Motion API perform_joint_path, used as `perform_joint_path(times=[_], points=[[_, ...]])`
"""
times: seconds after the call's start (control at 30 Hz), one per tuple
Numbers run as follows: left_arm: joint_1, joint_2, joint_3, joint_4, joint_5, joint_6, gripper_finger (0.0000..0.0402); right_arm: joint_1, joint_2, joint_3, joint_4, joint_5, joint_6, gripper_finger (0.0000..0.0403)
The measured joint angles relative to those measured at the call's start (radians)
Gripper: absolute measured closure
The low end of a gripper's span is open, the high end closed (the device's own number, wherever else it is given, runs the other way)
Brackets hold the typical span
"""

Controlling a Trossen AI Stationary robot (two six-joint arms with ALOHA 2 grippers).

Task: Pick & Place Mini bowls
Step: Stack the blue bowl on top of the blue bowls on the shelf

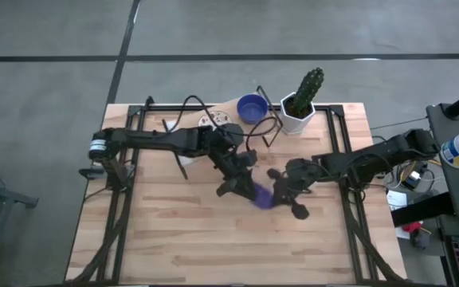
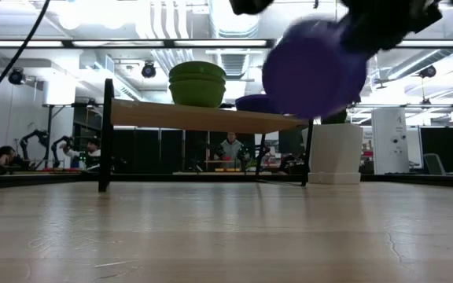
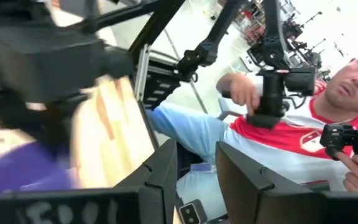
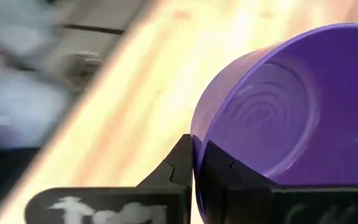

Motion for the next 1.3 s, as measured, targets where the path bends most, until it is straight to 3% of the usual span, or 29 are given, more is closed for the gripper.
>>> perform_joint_path(times=[0.13, 0.33, 0.43, 0.6, 0.8, 1.03, 1.3], points=[[-0.02, -0.032, -0.005, -0.008, -0.056, 0.042, 0.0299, 0.002, -0.042, 0.067, -0.15, 0.317, -0.014, 0.0395], [-0.09, -0.094, -0.061, -0.06, -0.461, 0.162, 0.0299, 0.0, -0.058, 0.173, -0.236, 0.692, -0.162, 0.0395], [-0.109, -0.14, -0.128, -0.03, -0.532, 0.188, 0.0299, -0.011, -0.047, 0.23, -0.255, 0.787, -0.27, 0.0395], [-0.126, -0.256, -0.335, 0.169, -0.534, 0.189, 0.0299, -0.095, -0.028, 0.349, -0.312, 0.818, -0.366, 0.0395], [-0.138, -0.446, -0.58, 0.382, -0.535, 0.2, 0.0299, -0.252, 0.058, 0.532, -0.534, 0.802, -0.396, 0.0395], [-0.138, -0.659, -0.764, 0.404, -0.583, 0.248, 0.0299, -0.435, 0.24, 0.751, -0.685, 0.599, -0.515, 0.0395], [-0.142, -0.838, -0.931, 0.432, -0.646, 0.226, 0.0299, -0.552, 0.487, 1.003, -0.899, 0.539, -0.564, 0.0395]])
